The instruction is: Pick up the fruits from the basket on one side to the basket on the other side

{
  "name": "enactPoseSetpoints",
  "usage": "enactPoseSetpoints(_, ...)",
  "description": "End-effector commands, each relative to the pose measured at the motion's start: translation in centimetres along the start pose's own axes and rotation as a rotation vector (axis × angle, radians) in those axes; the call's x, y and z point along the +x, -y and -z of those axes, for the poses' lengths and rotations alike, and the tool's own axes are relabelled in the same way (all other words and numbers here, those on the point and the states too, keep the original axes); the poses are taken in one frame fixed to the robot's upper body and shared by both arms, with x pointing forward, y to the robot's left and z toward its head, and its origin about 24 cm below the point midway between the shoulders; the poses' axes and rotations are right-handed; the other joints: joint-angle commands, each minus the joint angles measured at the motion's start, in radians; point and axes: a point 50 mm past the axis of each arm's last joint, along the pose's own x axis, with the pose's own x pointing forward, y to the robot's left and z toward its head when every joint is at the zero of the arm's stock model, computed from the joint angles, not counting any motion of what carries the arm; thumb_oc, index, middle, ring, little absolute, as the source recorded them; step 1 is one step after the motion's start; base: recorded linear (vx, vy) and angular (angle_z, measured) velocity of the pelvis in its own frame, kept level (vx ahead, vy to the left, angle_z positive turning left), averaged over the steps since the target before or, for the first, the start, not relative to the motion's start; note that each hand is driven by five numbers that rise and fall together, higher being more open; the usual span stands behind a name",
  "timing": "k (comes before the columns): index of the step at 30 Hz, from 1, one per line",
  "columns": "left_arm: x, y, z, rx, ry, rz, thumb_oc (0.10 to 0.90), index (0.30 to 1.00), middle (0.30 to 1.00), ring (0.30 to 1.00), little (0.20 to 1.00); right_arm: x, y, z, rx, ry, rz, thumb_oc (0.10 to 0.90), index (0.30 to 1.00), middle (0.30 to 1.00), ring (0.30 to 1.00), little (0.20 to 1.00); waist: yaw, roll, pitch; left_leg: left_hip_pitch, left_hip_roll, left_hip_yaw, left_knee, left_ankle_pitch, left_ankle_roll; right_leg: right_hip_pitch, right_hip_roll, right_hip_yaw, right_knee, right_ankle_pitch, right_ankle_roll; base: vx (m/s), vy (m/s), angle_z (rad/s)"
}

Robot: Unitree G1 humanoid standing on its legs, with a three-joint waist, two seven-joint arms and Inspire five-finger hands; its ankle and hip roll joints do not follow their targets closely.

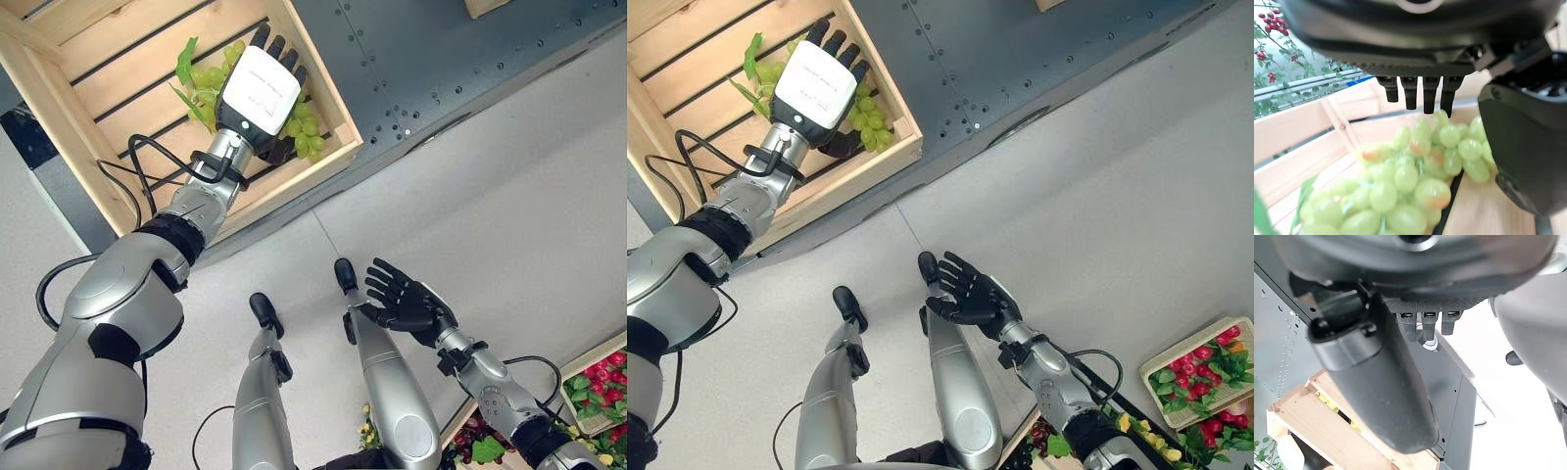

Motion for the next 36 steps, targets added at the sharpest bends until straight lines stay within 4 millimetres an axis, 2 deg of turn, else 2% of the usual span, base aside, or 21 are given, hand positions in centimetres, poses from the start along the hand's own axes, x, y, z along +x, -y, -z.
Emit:
enactPoseSetpoints(1, 3.1, -3.7, 4.9, 0.108, -0.174, -0.052, 0.8, 0.9, 0.9, 0.9, 0.9, 0.5, -1.1, -1.6, -0.012, 0.103, -0.064, 0.8, 0.9, 0.9, 0.9, 0.9, -0.022, -0.056, -0.009, -0.098, 0.012, 0.0, 0.173, -0.064, 0.007, 0.035, 0.016, -0.038, -0.086, 0.077, -0.021, 0.0, 0.0, 0.0)
enactPoseSetpoints(10, 2.9, -2.6, 5.2, 0.321, -0.204, 0.191, 0.8, 0.9, 0.9, 0.9, 0.9, 1.1, -1.3, -2.3, -0.018, 0.11, -0.068, 0.8, 0.9, 0.9, 0.9, 0.9, -0.021, -0.055, -0.009, -0.111, 0.005, -0.001, 0.162, -0.058, 0.008, 0.016, 0.013, -0.04, -0.089, 0.083, -0.019, 0.0, 0.0, 0.0)
enactPoseSetpoints(18, 3.1, -2.7, 4.4, 0.38, -0.194, 0.232, 0.8, 0.9, 0.9, 0.9, 0.9, 1.5, -1.4, -2.6, -0.016, 0.118, -0.061, 0.8, 0.9, 0.9, 0.9, 0.9, -0.013, -0.053, -0.009, -0.113, 0.002, -0.009, 0.162, -0.059, 0.009, 0.015, 0.011, -0.046, -0.089, 0.084, -0.018, 0.0, 0.0, 0.0)
enactPoseSetpoints(19, 3.1, -2.7, 4.4, 0.385, -0.197, 0.234, 0.62, 0.629, 0.629, 0.629, 0.629, 1.5, -1.4, -2.7, -0.016, 0.121, -0.059, 0.8, 0.9, 0.9, 0.9, 0.9, -0.012, -0.054, -0.009, -0.113, 0.001, -0.011, 0.159, -0.058, 0.009, 0.017, 0.012, -0.047, -0.094, 0.087, -0.018, 0.0, 0.0, 0.0)
enactPoseSetpoints(20, 3.1, -2.7, 4.5, 0.383, -0.202, 0.244, 0.552, 0.528, 0.528, 0.528, 0.528, 1.5, -1.3, -2.7, -0.015, 0.121, -0.06, 0.8, 0.9, 0.9, 0.9, 0.9, -0.01, -0.054, -0.009, -0.114, 0.001, -0.012, 0.162, -0.058, 0.009, 0.017, 0.011, -0.048, -0.094, 0.089, -0.018, 0.0, 0.0, 0.0)
enactPoseSetpoints(21, 3.0, -2.6, 4.5, 0.39, -0.2, 0.251, 0.519, 0.479, 0.479, 0.479, 0.479, 1.5, -1.3, -2.7, -0.016, 0.121, -0.059, 0.8, 0.9, 0.9, 0.9, 0.9, -0.009, -0.054, -0.009, -0.114, 0.001, -0.012, 0.164, -0.059, 0.009, 0.018, 0.01, -0.049, -0.095, 0.089, -0.018, 0.0, 0.0, 0.0)
enactPoseSetpoints(22, 2.9, -2.5, 4.5, 0.387, -0.201, 0.259, 0.4, 0.3, 0.3, 0.3, 0.3, 1.5, -1.3, -2.6, -0.017, 0.123, -0.06, 0.8, 0.9, 0.9, 0.9, 0.9, -0.007, -0.054, -0.009, -0.112, 0.002, -0.011, 0.16, -0.058, 0.01, 0.02, 0.01, -0.05, -0.095, 0.088, -0.017, 0.0, 0.0, 0.0)
enactPoseSetpoints(29, 2.5, -2.2, 4.6, 0.346, -0.201, 0.212, 0.4, 0.3, 0.3, 0.3, 0.3, 1.2, -1.1, -2.5, -0.023, 0.122, -0.06, 0.8, 0.9, 0.9, 0.9, 0.9, -0.003, -0.052, -0.009, -0.091, 0.002, -0.01, 0.149, -0.055, 0.009, 0.039, 0.011, -0.053, -0.1, 0.085, -0.019, 0.0, 0.0, 0.0)
enactPoseSetpoints(36, 2.2, -2.7, 5.3, 0.264, -0.17, 0.038, 0.4, 0.3, 0.3, 0.3, 0.3, 0.5, -0.8, -2.5, -0.035, 0.13, -0.054, 0.8, 0.9, 0.9, 0.9, 0.9, 0.006, -0.044, -0.009, -0.033, 0.003, -0.009, 0.118, -0.053, 0.009, 0.091, 0.01, -0.056, -0.111, 0.072, -0.021, -0.01, 0.021, 0.0)
